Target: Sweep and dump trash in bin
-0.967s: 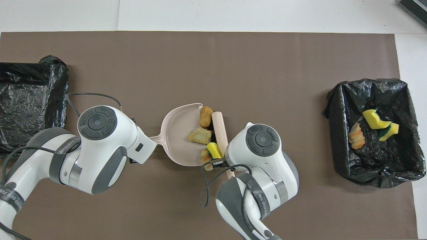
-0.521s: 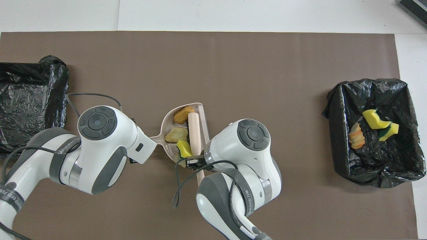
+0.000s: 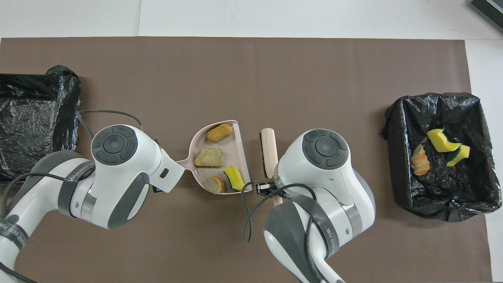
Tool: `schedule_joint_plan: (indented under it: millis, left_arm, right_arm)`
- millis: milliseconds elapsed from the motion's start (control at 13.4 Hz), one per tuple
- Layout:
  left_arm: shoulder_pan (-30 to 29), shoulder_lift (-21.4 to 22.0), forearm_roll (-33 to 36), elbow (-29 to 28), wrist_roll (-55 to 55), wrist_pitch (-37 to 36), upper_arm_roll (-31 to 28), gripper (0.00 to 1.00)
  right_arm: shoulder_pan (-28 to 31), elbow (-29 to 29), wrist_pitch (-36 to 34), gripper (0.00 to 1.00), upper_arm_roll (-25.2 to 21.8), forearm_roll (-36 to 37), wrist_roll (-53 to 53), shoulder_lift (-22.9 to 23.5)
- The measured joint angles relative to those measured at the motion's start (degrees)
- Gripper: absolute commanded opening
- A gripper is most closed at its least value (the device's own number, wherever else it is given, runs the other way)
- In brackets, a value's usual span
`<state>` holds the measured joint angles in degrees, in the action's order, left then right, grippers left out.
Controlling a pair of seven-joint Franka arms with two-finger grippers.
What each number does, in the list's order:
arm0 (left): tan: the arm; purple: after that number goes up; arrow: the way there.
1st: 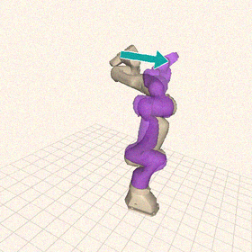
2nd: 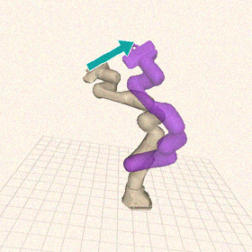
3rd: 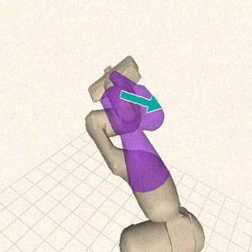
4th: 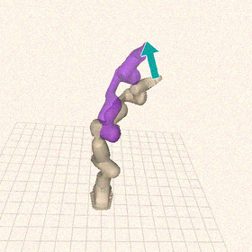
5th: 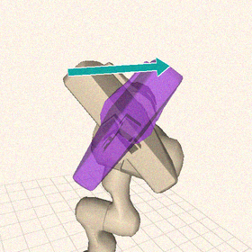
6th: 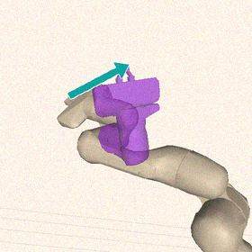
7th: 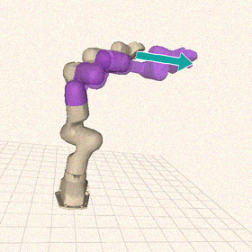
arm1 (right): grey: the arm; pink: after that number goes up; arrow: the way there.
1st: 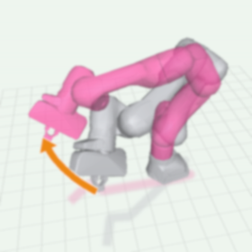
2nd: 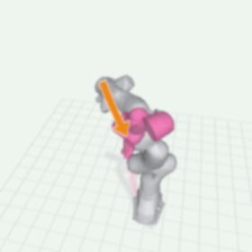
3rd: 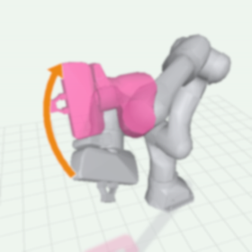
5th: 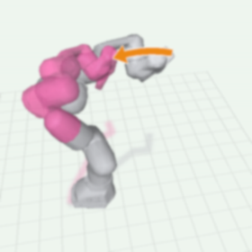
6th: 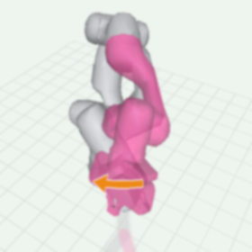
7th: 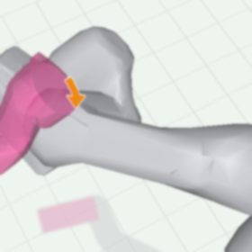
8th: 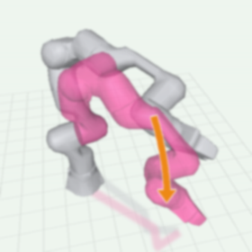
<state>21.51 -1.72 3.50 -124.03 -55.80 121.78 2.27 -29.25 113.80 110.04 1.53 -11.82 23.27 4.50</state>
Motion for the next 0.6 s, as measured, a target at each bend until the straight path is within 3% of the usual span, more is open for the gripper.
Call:
schedule_joint_plan:
  millis: [298, 595]
  left_arm:
    - [-0.1, 0.0, -1.3, 0.0, 1.6, 0.5, -0.3, 0.00]
    - [-1.8, 0.1, -2.7, 0.2, 1.9, 0.8, -0.8, 0.00]
  right_arm:
    - [0.8, 0.1, -6.8, 0.00, 0.2, 5.2, 5.2, -4.7]
    - [-4.5, 0.9, -9.0, 0.00, 0.7, 5.4, 14.9, -7.7]
